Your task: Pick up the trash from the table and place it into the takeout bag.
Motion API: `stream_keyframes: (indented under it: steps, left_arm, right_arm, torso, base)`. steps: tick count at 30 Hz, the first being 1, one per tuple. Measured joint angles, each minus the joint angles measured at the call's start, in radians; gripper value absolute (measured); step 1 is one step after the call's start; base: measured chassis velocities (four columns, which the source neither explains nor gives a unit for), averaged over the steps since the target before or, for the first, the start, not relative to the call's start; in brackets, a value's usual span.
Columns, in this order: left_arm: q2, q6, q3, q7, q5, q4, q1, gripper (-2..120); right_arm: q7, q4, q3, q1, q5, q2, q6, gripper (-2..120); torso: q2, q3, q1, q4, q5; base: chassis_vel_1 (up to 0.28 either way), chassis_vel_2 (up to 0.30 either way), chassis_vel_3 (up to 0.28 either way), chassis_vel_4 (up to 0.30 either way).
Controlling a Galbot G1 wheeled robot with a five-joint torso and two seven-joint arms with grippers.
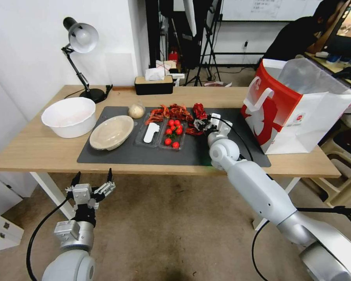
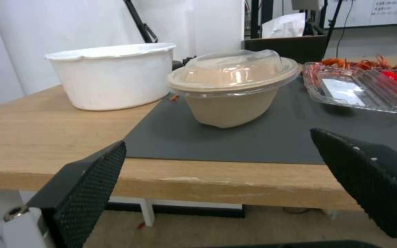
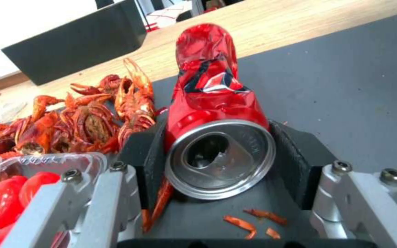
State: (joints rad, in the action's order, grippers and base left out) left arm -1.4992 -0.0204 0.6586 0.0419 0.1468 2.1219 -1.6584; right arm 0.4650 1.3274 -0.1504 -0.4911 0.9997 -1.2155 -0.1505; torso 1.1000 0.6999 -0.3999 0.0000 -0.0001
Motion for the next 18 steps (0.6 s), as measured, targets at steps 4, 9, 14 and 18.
stream_keyframes:
  steps: [4,9,14,18]
  left_arm:
    - [0.0,0.0,-0.001,0.0,-0.001,-0.001,0.001,100]
    - [-0.002,0.0,-0.005,0.0,-0.004,-0.003,0.002,100]
    - [-0.004,0.0,-0.008,0.0,-0.007,-0.003,0.003,100]
    - [-0.004,0.0,-0.009,-0.001,-0.009,-0.001,0.002,100]
  right_arm:
    - [0.003,0.015,0.006,-0.008,-0.001,0.004,0.0,50]
    - [-0.014,0.077,0.034,-0.019,-0.005,0.021,0.019,50]
    - [-0.111,0.199,0.097,-0.027,-0.019,0.061,0.083,50]
    - [-0.167,0.325,0.187,-0.041,-0.026,0.108,0.102,50]
  torso:
    - [0.0,0.0,0.0,0.0001,0.0002]
    - [0.0,0.0,0.0,0.0,0.0002]
    - [0.0,0.0,0.0,0.0001,0.0002]
    - [0.0,0.0,0.0,0.0001,0.0002]
  base:
    - [0.0,0.0,0.0,0.0]
    - [0.0,0.0,0.0,0.0]
    - [0.0,0.0,0.0,0.0]
    - [0.0,0.0,0.0,0.0]
